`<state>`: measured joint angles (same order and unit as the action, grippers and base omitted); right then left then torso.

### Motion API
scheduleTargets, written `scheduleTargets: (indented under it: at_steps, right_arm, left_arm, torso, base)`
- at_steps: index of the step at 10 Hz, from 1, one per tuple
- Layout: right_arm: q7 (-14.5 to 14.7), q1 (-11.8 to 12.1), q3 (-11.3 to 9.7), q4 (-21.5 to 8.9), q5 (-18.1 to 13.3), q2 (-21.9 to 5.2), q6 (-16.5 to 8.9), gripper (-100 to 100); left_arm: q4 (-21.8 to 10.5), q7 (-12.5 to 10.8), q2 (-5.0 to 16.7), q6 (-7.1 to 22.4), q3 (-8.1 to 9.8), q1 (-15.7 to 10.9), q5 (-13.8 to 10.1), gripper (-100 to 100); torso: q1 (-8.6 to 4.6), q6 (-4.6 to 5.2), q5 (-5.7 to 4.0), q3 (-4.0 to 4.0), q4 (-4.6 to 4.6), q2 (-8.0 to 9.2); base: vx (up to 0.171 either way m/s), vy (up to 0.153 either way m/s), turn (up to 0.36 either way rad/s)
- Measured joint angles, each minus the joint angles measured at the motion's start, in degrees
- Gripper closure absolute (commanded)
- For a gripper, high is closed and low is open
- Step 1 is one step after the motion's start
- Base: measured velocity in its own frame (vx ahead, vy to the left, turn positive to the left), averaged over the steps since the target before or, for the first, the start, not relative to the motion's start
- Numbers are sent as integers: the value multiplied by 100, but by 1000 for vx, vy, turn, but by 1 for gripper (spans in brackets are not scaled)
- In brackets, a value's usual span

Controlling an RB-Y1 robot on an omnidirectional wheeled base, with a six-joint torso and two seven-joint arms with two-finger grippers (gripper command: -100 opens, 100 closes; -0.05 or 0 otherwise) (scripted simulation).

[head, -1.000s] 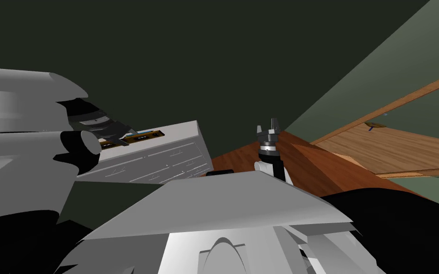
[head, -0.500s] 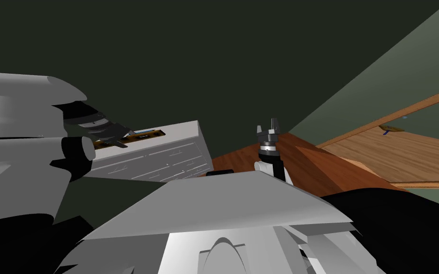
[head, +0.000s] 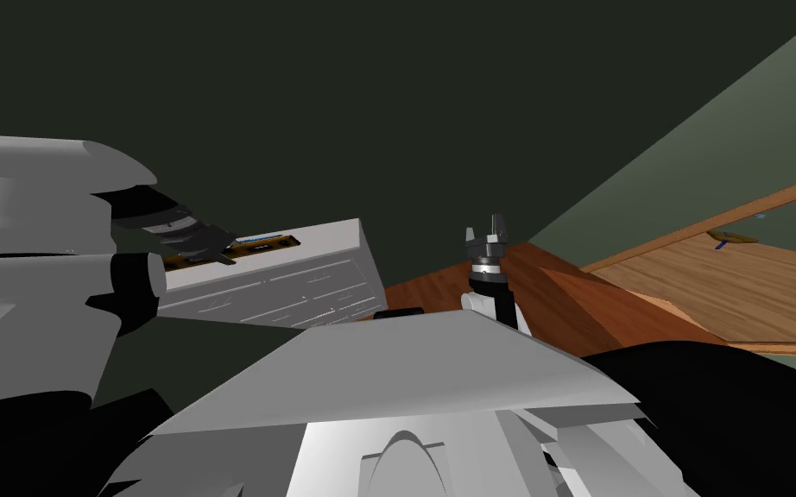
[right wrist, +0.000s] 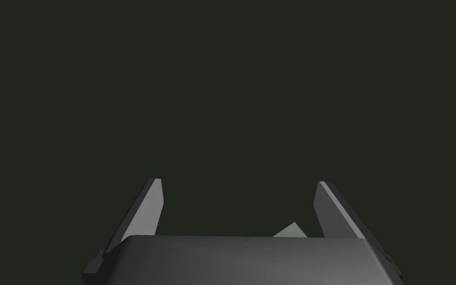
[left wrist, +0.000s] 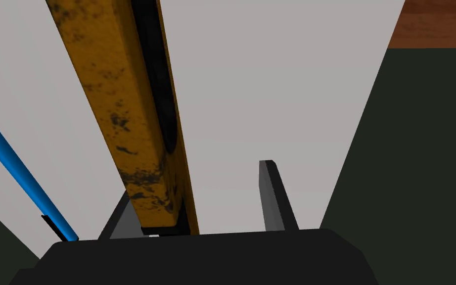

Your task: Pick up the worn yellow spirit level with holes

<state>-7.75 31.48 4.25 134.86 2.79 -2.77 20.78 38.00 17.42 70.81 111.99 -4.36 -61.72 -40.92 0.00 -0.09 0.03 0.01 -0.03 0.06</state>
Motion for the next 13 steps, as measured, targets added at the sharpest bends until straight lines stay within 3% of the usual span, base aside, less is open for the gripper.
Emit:
scheduleTargets:
  at_steps: [3,4,5,8,10,13]
  right_arm:
    - [0,0,0,0,0,0,0,0]
    - [0,0,0,0,0,0,0,0]
    - [0,0,0,0,0,0,0,0]
    - [0,0,0,0,0,0,0,0]
    - [0,-1,0,0,0,0,0,0]
    - [0,0,0,0,0,0,0,0]
  left_arm:
    - [11,6,3,-13,3,-12,-1,100]
    - [11,6,3,-13,3,-12,-1,0]
    - [11,6,3,-13,3,-11,-1,100]
    - [-199,10,-145,26,205,-243,409,100]
    - [-478,36,-296,0,351,-535,806,100]
    - [-484,0,-399,81,595,-635,1190,100]
  torso:
    - [5,-9,12,4,-3,12]
    - [5,-9,12,4,-3,12]
    - [5,-9,11,4,-3,12]
    - [12,-3,12,4,-2,11]
    - [14,9,10,7,0,15]
    - [3,-1,5,7,0,14]
  base:
    - [0,0,0]
    - [0,0,0]
    - [-14,19,-91]
    - [-25,32,-92]
    - [-33,43,-125]
    - [-18,19,-54]
